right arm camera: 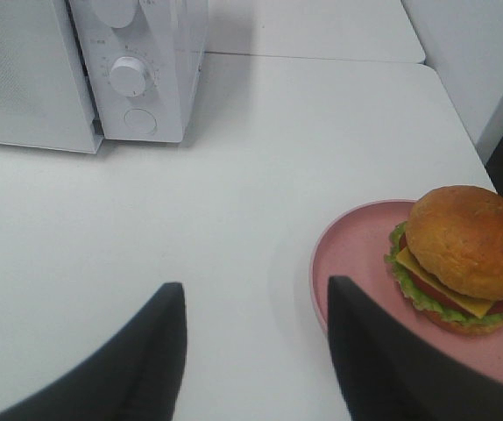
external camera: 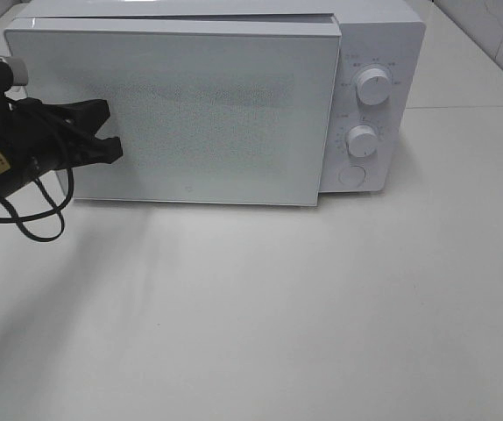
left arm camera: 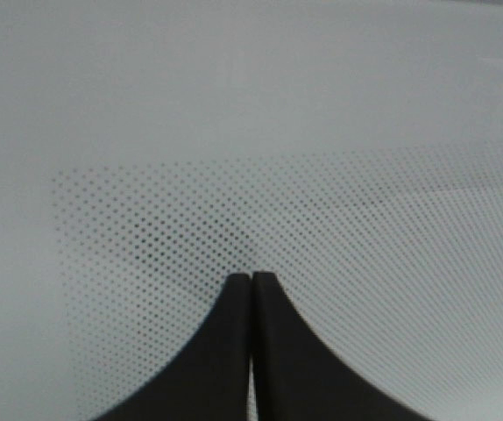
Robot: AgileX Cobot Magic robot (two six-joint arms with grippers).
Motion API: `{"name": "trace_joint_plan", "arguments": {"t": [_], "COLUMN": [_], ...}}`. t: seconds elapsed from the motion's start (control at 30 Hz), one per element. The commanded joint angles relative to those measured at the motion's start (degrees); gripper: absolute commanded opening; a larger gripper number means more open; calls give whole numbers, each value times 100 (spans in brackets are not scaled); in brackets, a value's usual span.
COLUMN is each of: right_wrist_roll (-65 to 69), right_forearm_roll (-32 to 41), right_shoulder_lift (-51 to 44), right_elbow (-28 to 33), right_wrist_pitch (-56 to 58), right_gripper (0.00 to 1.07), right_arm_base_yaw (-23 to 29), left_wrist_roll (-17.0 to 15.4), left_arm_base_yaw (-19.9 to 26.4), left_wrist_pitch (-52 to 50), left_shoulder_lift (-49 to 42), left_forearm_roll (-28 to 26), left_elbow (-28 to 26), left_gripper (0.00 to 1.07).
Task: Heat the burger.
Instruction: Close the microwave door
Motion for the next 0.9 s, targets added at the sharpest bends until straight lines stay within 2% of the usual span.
{"name": "trace_joint_plan", "arguments": {"t": [0.03, 0.1, 0.2, 0.23, 0.33, 0.4, 0.73, 0.77, 0.87, 0.9], "right_wrist_roll": [23, 23, 23, 23, 23, 23, 23, 23, 23, 23], "right_forearm_roll": [11, 11, 11, 11, 11, 11, 11, 11, 11, 11], "right_shoulder_lift": [-160, -160, -160, -160, -160, -160, -160, -160, -160, -160], "right_elbow": [0, 0, 0, 0, 0, 0, 0, 0, 0, 0], "right_wrist_pitch": [-52, -52, -52, -52, -52, -52, -52, -52, -52, -52], "right_gripper": [52, 52, 52, 52, 52, 52, 52, 52, 52, 52], "right_arm_base_yaw": [-6, -6, -6, -6, -6, -6, -6, -6, -6, -6], "left_wrist_roll": [6, 29, 269, 470, 527, 733, 791, 917, 997, 1134], "left_arm_base_yaw": [-138, -201, -281, -332, -378, -441, -516, -596, -642, -739], "left_wrist_pitch": [103, 103, -17, -40, -40, -52, 229, 264, 264, 315], "left_shoulder_lift": [63, 86, 115, 120, 120, 120, 315, 355, 384, 424], "left_forearm_roll": [-435, -544, -556, -653, -722, -905, -854, -877, -917, -991], "left_elbow": [-201, -241, -252, -252, -252, -327, -894, -991, -1049, -1163], "left_gripper": [0, 0, 0, 0, 0, 0, 0, 0, 0, 0]}}
